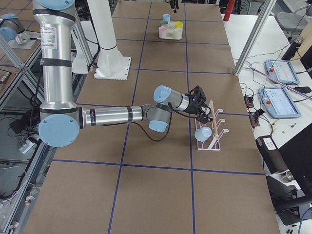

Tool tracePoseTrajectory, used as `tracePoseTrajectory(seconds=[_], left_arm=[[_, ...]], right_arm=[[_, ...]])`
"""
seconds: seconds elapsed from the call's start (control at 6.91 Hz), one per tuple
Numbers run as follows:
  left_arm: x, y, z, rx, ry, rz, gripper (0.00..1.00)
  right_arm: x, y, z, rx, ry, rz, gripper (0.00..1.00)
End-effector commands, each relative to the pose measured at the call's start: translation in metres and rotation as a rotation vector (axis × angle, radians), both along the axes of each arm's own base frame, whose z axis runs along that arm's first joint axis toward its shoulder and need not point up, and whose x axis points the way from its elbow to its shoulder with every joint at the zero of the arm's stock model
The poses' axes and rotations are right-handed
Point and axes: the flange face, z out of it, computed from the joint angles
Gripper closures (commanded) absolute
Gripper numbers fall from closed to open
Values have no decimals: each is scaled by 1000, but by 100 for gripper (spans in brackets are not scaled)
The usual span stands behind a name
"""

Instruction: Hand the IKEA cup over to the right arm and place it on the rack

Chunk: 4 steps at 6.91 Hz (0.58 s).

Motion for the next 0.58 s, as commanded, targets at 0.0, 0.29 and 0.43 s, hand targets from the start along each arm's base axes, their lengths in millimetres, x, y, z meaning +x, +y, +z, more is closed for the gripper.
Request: tracePoseTrajectory(seconds=[0.0,0.29,0.43], left_arm=[[-5,-19,48,10,-169,109,0],[-10,-52,85,-5,-186,206,0],[-3,-67,97,-17,-191,220,0]], right_arm=[[7,15,-74,-33,-23,-19,0],[-3,15,-117,-40,-128,-54,0],[-12,13,-126,-25,-137,-75,0]])
